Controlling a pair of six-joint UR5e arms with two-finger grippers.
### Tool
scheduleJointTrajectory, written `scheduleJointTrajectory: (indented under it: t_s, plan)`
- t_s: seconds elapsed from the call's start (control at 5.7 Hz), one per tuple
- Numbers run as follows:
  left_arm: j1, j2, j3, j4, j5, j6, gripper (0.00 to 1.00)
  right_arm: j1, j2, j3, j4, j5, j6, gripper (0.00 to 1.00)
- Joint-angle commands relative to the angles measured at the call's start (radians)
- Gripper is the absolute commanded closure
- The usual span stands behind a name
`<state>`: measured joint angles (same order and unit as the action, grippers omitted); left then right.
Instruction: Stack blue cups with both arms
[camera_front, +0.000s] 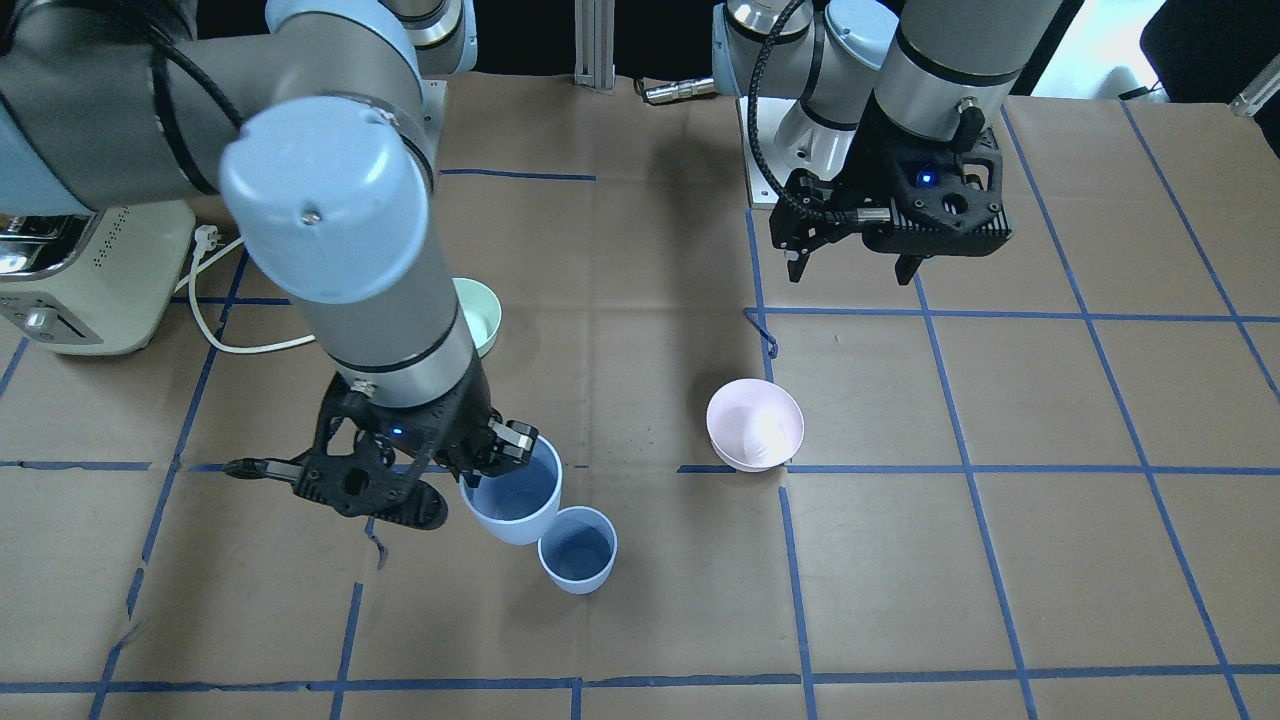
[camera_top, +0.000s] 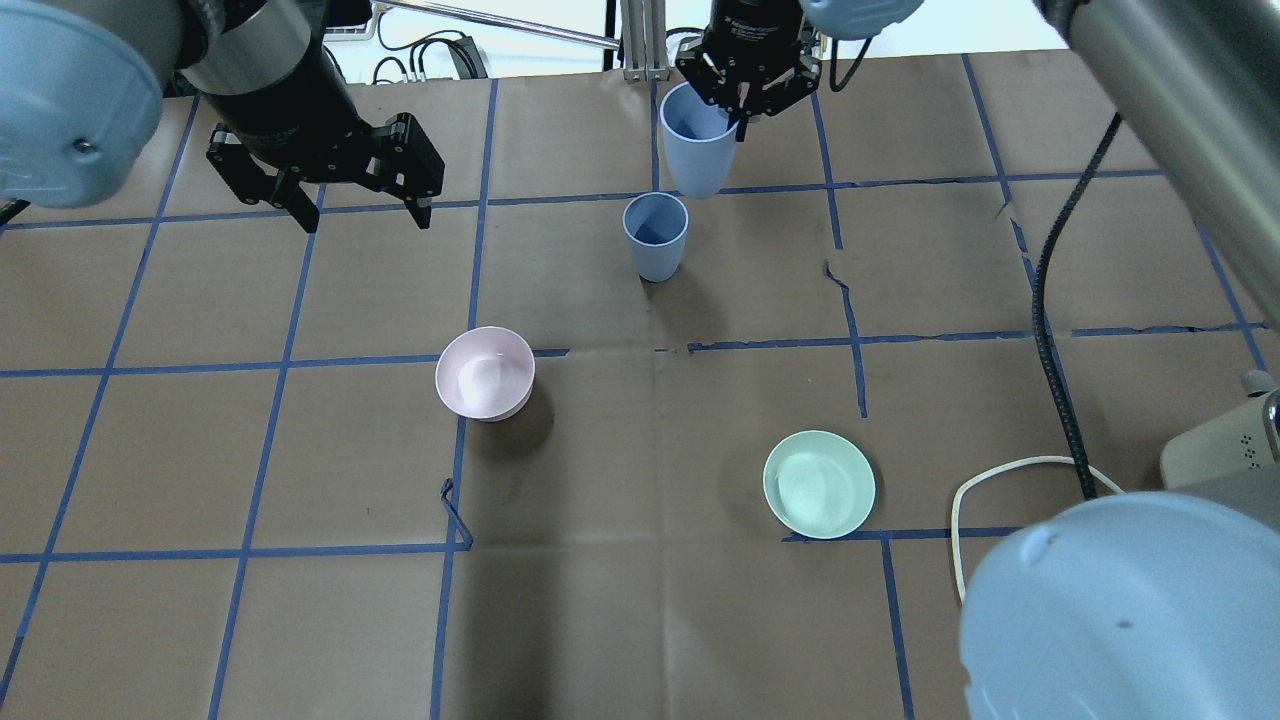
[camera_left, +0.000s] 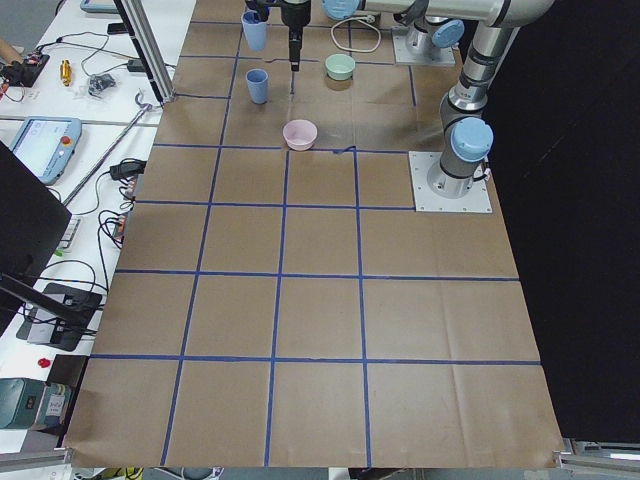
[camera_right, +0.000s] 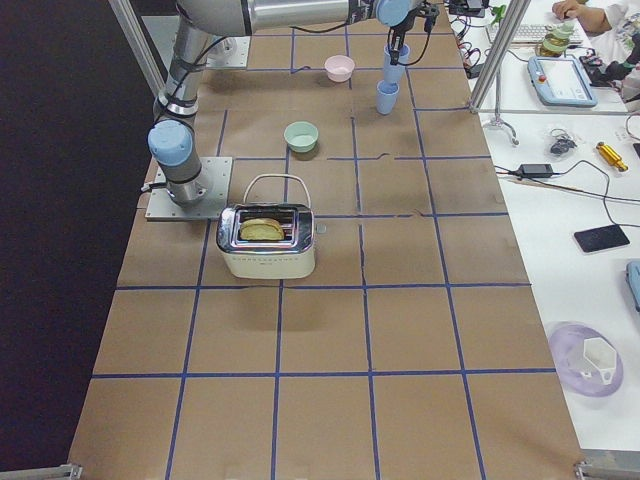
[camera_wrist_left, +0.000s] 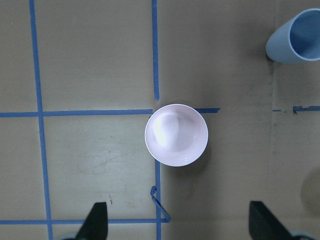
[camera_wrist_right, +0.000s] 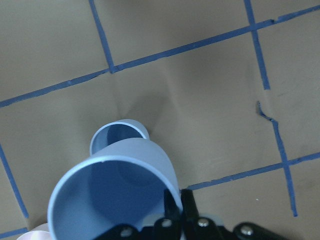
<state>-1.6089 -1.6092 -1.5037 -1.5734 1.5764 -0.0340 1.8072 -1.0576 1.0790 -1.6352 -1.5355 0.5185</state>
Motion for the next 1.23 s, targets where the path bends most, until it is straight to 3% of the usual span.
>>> scheduleJointTrajectory:
  t_s: [0.0, 0.53, 0.88, 1.05]
  plan:
    - [0.009, 0.009, 0.0, -0.008, 0.001, -0.004, 0.01, 0.037, 0.05, -0.018, -0.015, 0.0, 0.052, 0.91]
    - [0.011, 0.009, 0.002, -0.007, 0.004, -0.007, 0.01, 0.035, 0.116, 0.007, -0.054, 0.002, 0.055, 0.91]
    - [0.011, 0.009, 0.002, -0.007, 0.002, -0.007, 0.01, 0.035, 0.133, 0.064, -0.151, 0.002, 0.06, 0.86]
    - [0.011, 0.009, 0.002, -0.007, 0.004, -0.007, 0.01, 0.035, 0.131, 0.058, -0.155, 0.002, 0.06, 0.3]
